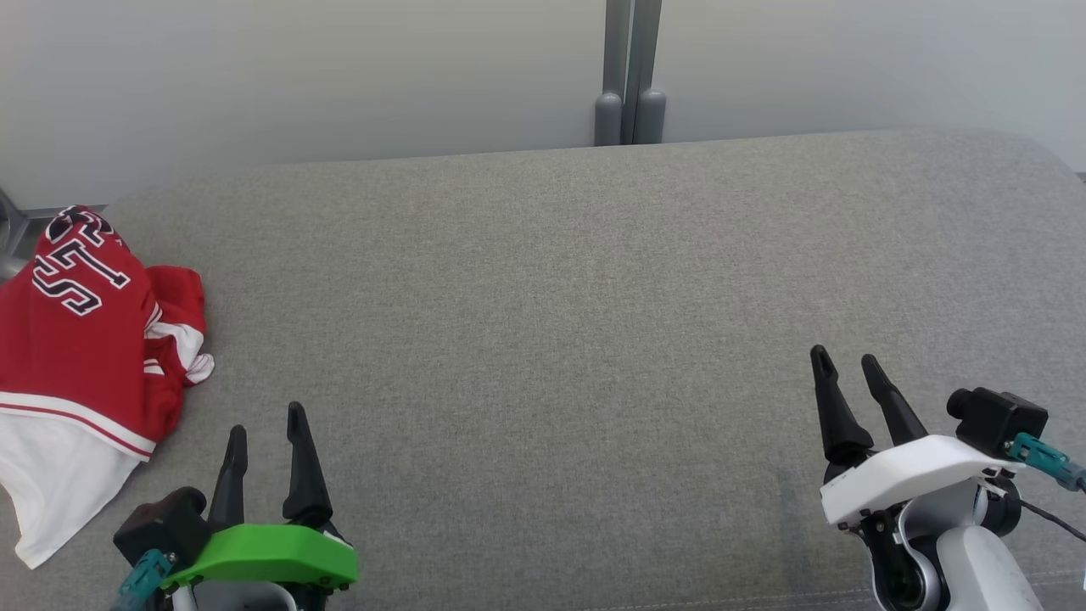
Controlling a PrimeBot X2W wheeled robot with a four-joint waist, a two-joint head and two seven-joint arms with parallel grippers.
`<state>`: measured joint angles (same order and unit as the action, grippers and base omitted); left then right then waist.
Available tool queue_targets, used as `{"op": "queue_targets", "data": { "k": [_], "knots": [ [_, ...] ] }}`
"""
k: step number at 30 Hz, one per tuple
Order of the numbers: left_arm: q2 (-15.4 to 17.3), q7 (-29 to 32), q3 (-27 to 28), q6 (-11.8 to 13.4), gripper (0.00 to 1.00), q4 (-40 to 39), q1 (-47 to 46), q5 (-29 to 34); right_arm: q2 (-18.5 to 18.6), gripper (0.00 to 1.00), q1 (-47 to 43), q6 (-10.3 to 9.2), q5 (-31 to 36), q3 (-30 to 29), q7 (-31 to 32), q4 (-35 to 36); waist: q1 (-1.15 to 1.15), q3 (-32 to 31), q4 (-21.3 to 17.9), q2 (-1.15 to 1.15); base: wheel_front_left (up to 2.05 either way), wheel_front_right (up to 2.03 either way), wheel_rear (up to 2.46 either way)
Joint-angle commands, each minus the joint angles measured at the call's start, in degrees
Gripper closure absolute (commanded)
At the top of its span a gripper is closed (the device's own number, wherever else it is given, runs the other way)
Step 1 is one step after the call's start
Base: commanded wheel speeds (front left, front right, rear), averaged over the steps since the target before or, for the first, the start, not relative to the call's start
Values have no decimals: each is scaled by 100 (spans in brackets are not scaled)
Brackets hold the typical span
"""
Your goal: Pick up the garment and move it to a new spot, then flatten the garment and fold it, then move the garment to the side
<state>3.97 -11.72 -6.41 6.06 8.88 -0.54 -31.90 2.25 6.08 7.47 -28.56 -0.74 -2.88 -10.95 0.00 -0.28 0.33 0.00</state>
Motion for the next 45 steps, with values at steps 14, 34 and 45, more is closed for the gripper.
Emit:
{"op": "queue_targets", "data": {
  "k": [14,34,45],
  "knots": [
    [105,-119,11,160,0,45,39,769,51,0,57,2,971,264,-370,-209,0,-51,7,0,0,0,0],
    [255,-62,-35,279,0,14,128,1667,64,0,-13,3,1865,683,-601,-119,0,-117,16,0,0,0,0],
    [340,-34,12,407,0,-151,233,2030,69,0,-58,3,2279,796,-732,-50,0,-135,17,0,0,0,0]
  ]
}}
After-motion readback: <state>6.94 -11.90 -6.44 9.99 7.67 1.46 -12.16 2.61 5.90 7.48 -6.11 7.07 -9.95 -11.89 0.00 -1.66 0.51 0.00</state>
